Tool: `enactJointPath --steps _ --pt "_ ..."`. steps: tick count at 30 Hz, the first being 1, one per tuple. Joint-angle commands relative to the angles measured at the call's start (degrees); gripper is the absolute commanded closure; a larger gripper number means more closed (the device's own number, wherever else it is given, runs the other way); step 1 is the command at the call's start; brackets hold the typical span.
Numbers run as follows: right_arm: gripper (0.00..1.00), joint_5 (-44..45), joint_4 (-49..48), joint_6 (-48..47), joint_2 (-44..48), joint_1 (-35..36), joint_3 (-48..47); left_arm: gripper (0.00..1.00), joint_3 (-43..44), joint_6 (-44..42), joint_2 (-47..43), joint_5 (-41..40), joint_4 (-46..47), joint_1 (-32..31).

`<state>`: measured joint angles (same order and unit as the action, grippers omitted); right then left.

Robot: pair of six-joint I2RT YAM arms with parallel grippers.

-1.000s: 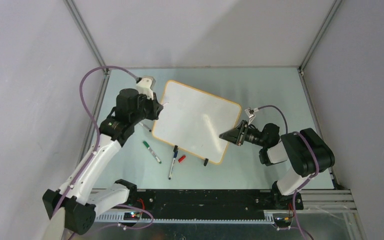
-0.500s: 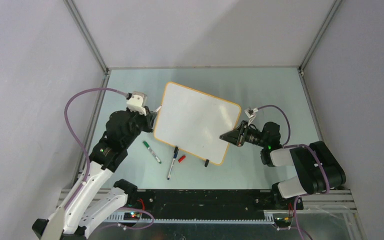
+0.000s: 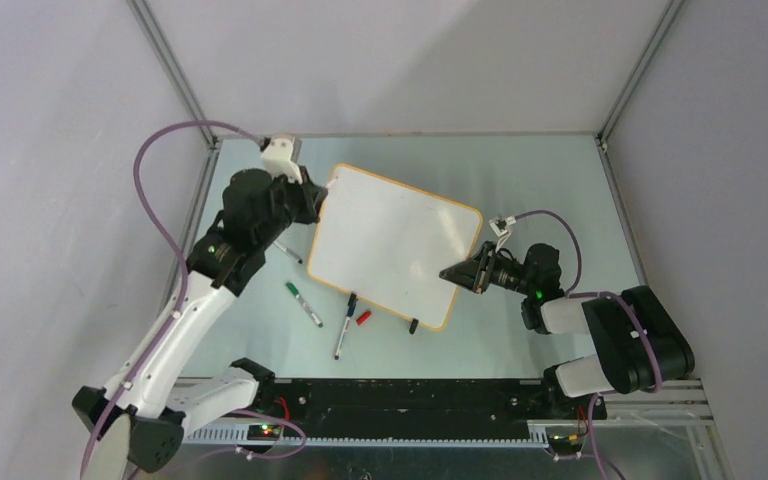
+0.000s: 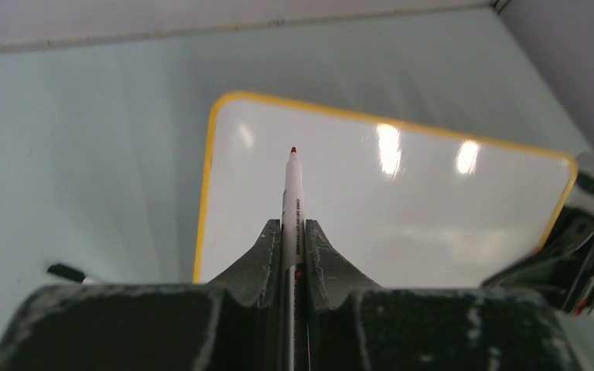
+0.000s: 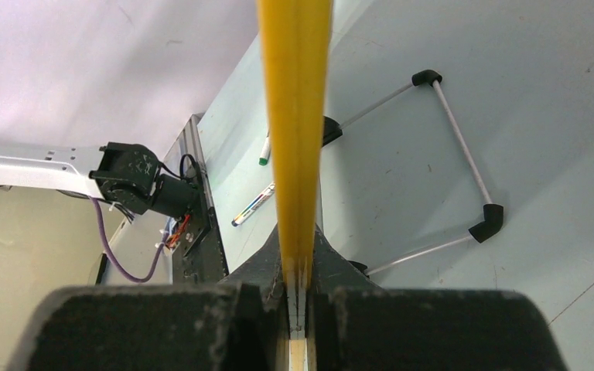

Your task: Write a sentence on the whiteboard

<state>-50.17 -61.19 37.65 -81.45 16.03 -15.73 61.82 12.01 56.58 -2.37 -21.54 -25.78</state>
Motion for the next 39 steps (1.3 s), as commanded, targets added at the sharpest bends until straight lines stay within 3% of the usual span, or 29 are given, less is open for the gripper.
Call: enactJointPath --steps 1,6,11,19,25,29,39 --pt "1.0 -0.27 -2.58 -1.99 1.45 0.38 -0.45 1.0 9.05 6.48 5.97 -0.92 -1.62 -0.32" --pt "1.0 -0.29 -3.17 -1.71 0.9 0.58 -0.59 1.0 12.26 13.78 8.41 1.41 4.41 -0.33" --pt "1.0 -0.62 -3.21 -1.51 0.9 0.54 -0.64 1.0 12.1 -0.03 10.52 -3.67 6.15 -0.26" --pt "1.0 0.27 -1.11 -2.74 1.99 0.49 -0.54 1.0 -4.06 -13.73 5.78 -1.33 10.36 -0.53" --pt "1.0 0.63 -0.98 -2.81 2.1 0.56 -0.45 1.0 -4.27 -11.15 1.39 -1.01 11.0 -0.72" --pt "1.0 1.14 -0.96 -2.94 1.93 0.59 -0.45 1.0 -9.36 -9.47 -0.66 -1.44 15.4 -0.6" --pt "1.0 2.03 1.36 -3.92 3.58 0.44 -0.49 1.0 -9.03 -7.39 -2.39 -5.1 12.05 -0.65"
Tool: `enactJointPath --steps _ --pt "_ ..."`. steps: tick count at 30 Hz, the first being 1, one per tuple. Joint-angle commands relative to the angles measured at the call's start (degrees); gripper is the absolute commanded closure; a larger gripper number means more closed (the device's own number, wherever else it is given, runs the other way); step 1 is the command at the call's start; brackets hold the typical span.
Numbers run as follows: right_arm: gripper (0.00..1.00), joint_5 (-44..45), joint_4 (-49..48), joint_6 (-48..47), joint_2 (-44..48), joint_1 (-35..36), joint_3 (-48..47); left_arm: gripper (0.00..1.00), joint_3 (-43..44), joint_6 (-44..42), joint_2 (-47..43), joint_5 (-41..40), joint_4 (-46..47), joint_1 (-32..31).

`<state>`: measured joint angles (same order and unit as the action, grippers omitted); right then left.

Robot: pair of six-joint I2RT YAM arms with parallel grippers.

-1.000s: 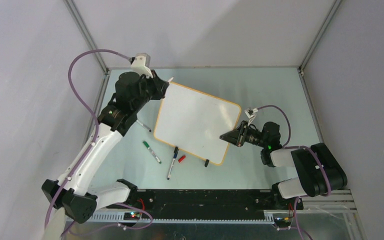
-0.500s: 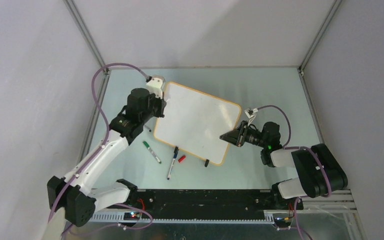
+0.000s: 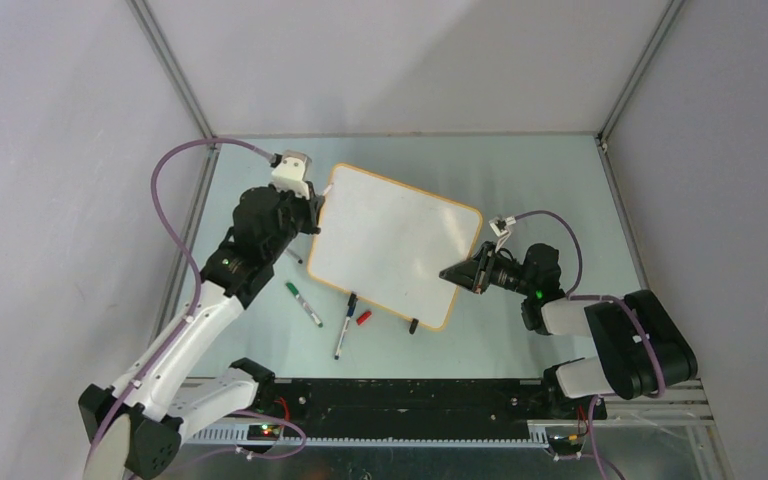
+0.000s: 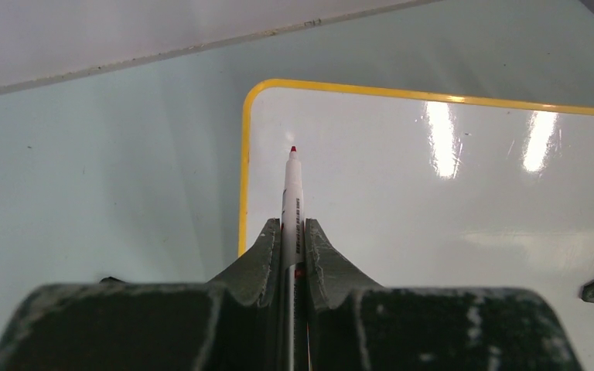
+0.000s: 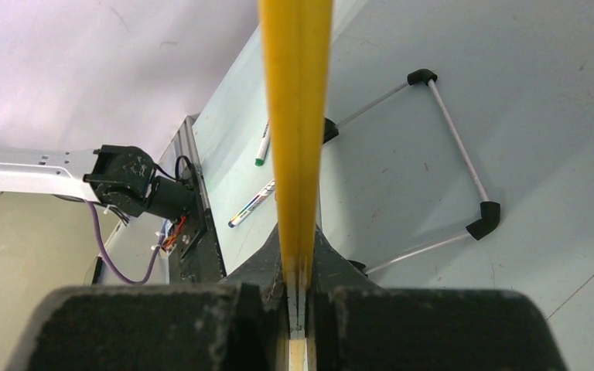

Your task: Write a sentence on the whiteboard

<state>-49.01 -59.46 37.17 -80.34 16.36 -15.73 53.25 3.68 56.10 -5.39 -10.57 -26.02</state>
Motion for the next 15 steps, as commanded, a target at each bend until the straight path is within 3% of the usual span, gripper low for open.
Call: enactJointPath --steps 1,15 --pt "1.0 1.04 0.4 -3.91 2.69 0.1 -0.47 1.0 -0.81 0.73 -2.15 -1.97 1.25 -0.38" --pt "1.0 2.9 2.57 -5.06 5.25 0.13 0.03 1.0 -1.31 -2.47 -2.49 -6.77 0.59 -0.9"
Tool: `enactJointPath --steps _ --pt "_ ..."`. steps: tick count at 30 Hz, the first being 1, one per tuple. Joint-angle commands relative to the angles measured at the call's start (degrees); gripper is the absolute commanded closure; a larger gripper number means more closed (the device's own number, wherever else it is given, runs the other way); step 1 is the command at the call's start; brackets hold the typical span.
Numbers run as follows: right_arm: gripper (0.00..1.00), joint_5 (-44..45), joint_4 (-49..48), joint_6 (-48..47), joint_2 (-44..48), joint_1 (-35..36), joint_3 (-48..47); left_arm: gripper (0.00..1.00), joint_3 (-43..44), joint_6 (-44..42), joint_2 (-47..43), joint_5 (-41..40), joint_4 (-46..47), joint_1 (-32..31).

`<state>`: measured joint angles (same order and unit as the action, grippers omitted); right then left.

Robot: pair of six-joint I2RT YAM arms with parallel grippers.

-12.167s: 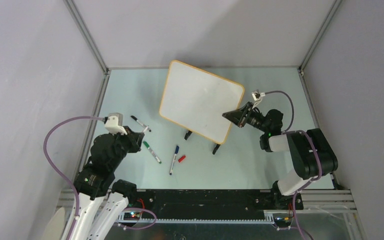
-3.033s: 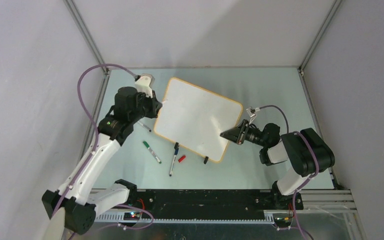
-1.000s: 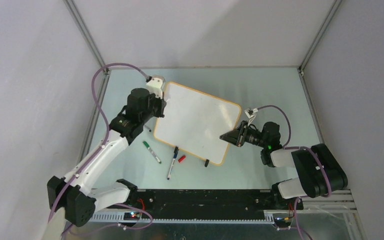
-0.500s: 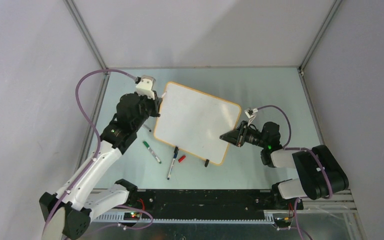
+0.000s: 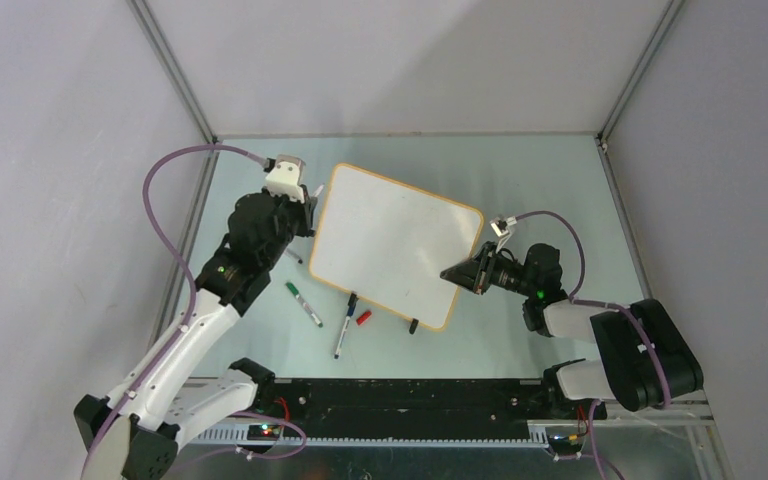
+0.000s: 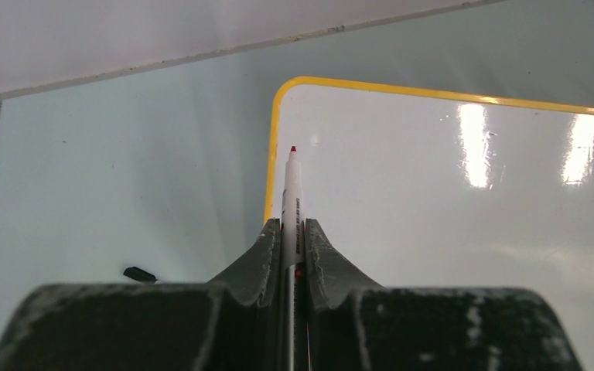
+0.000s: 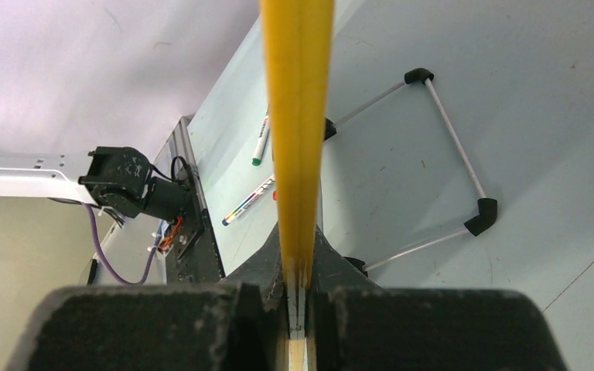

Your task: Write a sentence on the whiteboard

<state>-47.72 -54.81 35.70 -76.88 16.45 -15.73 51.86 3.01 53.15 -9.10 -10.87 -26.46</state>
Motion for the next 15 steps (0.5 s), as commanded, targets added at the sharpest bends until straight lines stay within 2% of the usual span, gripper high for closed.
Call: enactJointPath --steps 1,6,15 --pt "1.0 1.69 -2.02 -3.68 1.99 0.06 0.05 1.0 0.39 -2.35 0.82 -2.69 0.34 -0.45" --pt "1.0 1.84 -1.94 -3.73 2.4 0.19 0.3 1.0 1.2 -4.88 3.75 0.74 0.7 -0.06" --pt "1.0 1.96 -1.95 -3.65 2.52 0.2 0.4 1.0 1.82 -1.77 7.92 4.56 2.0 1.41"
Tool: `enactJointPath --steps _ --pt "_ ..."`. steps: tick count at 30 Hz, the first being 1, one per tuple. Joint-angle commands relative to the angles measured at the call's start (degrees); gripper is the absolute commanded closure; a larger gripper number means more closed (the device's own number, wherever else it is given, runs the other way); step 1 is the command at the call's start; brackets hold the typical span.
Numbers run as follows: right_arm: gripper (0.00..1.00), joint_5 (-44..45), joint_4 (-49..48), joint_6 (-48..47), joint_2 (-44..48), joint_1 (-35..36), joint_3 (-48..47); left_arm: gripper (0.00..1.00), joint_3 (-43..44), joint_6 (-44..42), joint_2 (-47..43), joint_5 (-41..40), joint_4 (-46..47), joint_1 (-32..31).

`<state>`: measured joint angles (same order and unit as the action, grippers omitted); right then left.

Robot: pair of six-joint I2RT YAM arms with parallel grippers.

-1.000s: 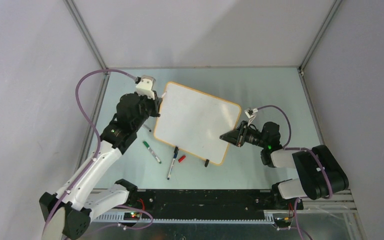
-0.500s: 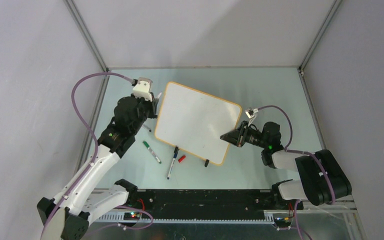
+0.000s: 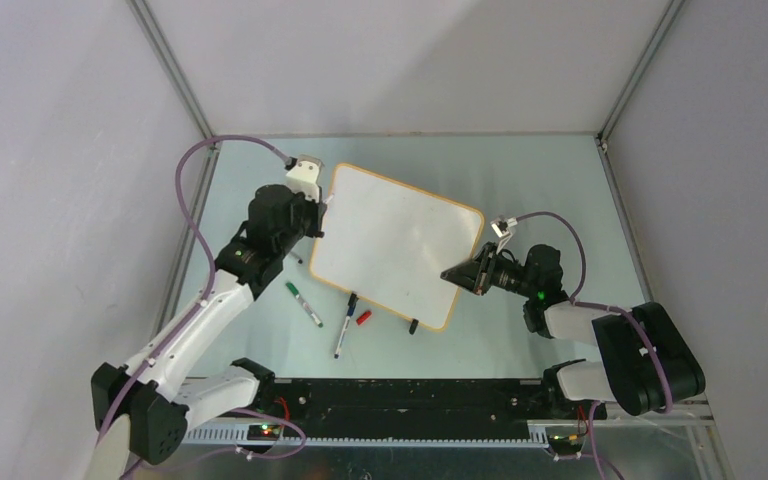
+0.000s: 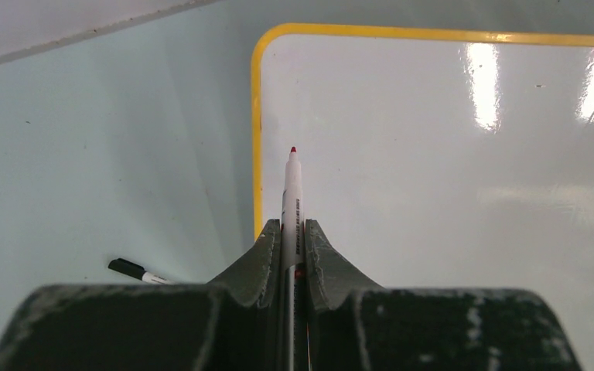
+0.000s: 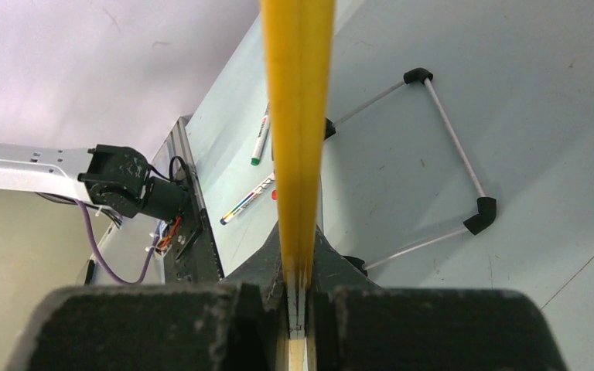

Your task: Write a sentence on the whiteboard

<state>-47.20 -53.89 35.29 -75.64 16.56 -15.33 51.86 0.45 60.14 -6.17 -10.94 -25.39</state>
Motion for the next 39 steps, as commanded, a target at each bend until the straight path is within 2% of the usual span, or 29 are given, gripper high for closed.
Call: enactJointPath --steps 1,4,10,13,18,23,28,34,39 --pt "1.0 1.42 -2.97 -3.15 1.23 0.12 -0.07 1.0 1.75 1.18 1.11 1.18 2.55 0.34" --pt "1.0 1.26 -3.16 -3.04 1.12 0.13 -0.05 1.0 0.87 3.11 1.86 0.1 4.55 0.66" --pt "1.0 1.24 -3.4 -2.88 1.13 0.25 -0.07 1.0 -1.42 3.39 1.88 4.06 10.56 1.32" --pt "1.0 1.31 -3.91 -2.73 0.87 0.36 -0.06 1.0 -0.23 3.58 3.23 4.85 10.65 1.53" --pt "1.0 1.24 -4.03 -2.68 0.88 0.27 -0.1 1.0 4.13 4.66 6.45 4.76 5.77 1.8" --pt "1.0 1.32 -3.94 -2.78 0.8 0.31 -0.05 1.0 3.97 6.72 7.54 5.67 7.65 3.9" --pt "1.0 1.27 -4.06 -2.77 0.77 0.27 -0.05 1.0 5.34 10.41 9.1 12.14 8.76 6.67" --pt "1.0 1.38 -3.05 -3.2 1.45 0.15 -0.1 1.0 14.05 10.22 11.18 16.85 1.65 7.26" --pt "1.0 1.42 -2.8 -3.39 1.49 0.19 -0.1 1.0 9.98 7.91 7.73 14.07 4.85 7.24"
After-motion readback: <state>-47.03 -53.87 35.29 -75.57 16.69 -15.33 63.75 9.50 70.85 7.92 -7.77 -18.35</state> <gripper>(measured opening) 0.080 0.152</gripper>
